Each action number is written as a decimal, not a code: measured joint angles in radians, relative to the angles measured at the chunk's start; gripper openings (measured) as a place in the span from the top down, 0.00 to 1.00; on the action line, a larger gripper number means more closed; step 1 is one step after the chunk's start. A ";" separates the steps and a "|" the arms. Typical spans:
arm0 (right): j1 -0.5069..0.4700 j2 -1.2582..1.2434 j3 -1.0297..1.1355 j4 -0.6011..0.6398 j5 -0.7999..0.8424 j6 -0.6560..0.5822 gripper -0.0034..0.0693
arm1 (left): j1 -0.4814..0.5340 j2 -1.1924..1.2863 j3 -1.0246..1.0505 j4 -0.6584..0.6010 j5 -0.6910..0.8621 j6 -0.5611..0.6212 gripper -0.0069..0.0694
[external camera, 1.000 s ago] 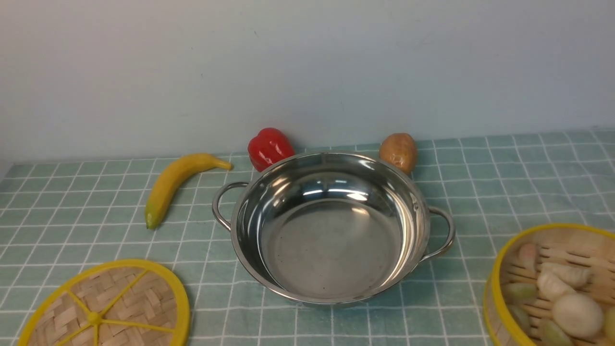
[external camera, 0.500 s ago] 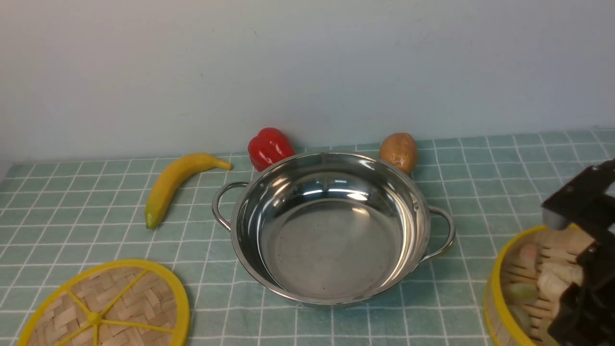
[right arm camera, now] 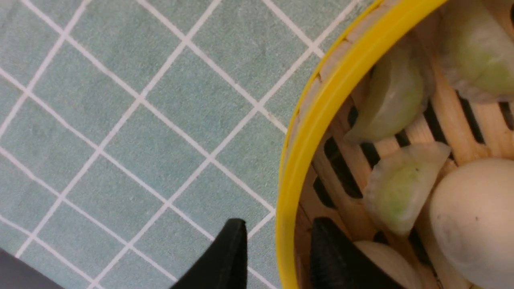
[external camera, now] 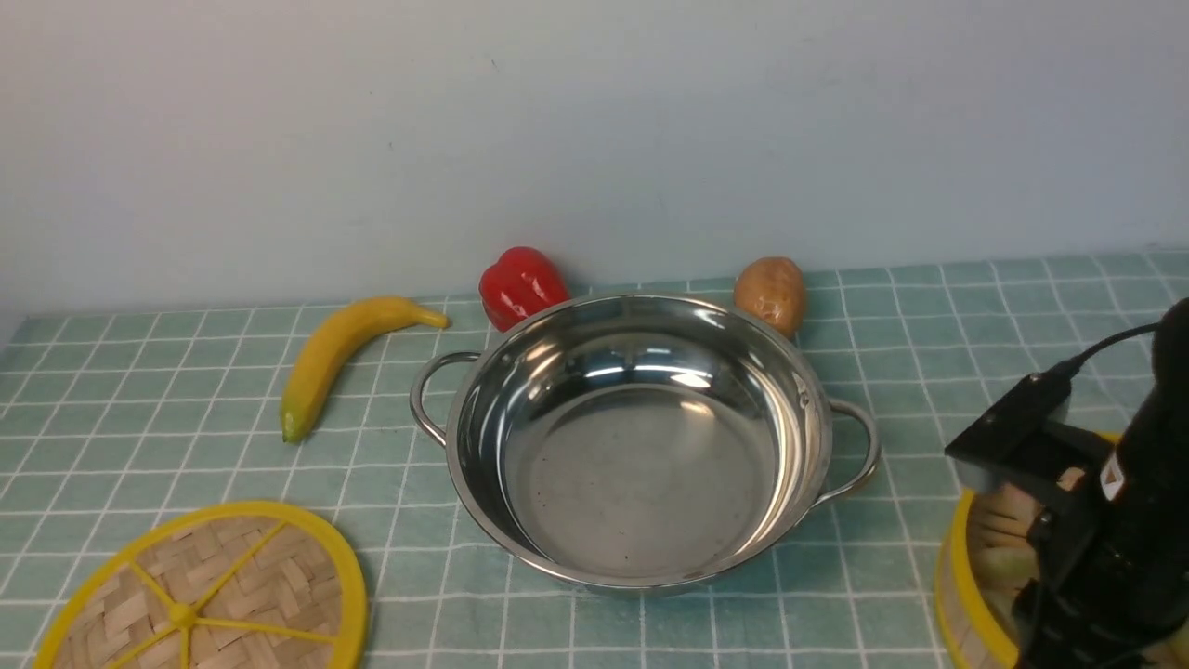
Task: Place the steamer in the pot on the blue tablecloth, and put the lid on the steamer.
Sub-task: 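Reach for and grasp the rim of the bamboo steamer holding the buns with the right gripper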
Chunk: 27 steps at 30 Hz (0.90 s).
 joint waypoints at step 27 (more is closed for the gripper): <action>0.000 0.100 0.001 -0.013 -0.001 0.012 0.50 | 0.000 0.000 0.000 0.000 0.000 0.000 0.56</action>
